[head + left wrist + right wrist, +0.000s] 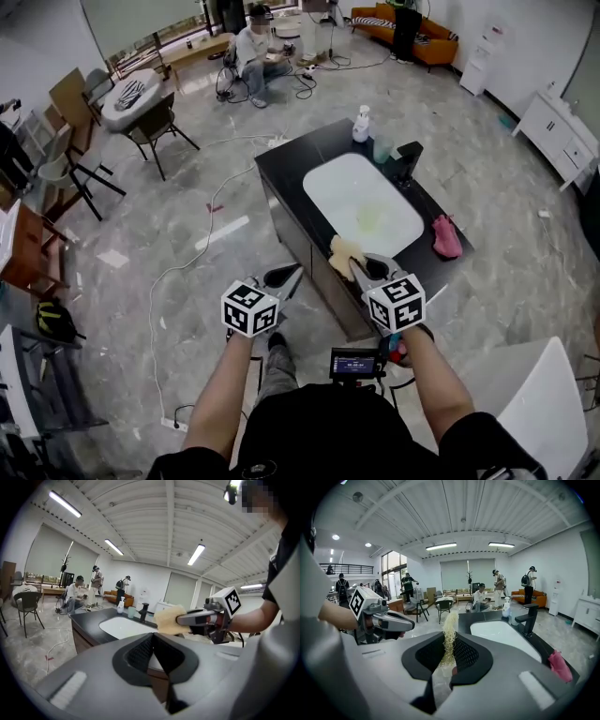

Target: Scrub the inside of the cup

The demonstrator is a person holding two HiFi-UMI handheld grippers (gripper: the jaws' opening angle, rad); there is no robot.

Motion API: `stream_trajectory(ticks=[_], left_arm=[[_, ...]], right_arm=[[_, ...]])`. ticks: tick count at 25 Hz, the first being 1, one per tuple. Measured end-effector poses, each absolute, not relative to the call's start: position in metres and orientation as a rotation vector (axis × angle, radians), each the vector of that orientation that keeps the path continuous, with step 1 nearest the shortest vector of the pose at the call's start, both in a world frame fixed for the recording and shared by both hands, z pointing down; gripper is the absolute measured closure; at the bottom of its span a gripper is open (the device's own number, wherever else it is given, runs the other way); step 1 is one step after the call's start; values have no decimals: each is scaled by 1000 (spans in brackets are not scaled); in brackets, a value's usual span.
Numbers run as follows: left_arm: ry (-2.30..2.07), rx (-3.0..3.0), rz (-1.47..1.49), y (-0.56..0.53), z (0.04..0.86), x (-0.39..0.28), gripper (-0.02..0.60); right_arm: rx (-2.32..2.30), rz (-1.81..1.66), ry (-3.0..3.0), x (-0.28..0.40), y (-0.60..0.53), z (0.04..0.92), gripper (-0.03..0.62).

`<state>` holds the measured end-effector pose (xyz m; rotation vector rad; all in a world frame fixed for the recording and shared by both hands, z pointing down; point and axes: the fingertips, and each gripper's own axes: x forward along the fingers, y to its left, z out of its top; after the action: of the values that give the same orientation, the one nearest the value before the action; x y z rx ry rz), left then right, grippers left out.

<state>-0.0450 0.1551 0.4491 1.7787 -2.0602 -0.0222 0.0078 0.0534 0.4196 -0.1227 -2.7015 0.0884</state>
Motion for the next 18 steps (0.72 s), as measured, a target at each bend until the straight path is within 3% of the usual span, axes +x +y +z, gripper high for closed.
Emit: stream_trajectory(ticks=[10, 18], left_arm=[[-1902, 1944, 55, 134, 446, -174, 583], [-1714, 2038, 73, 101, 468, -203, 583]], right_arm=[[121, 161, -2705, -104, 38, 417, 551], [313, 215, -2632, -115, 15, 440, 551]])
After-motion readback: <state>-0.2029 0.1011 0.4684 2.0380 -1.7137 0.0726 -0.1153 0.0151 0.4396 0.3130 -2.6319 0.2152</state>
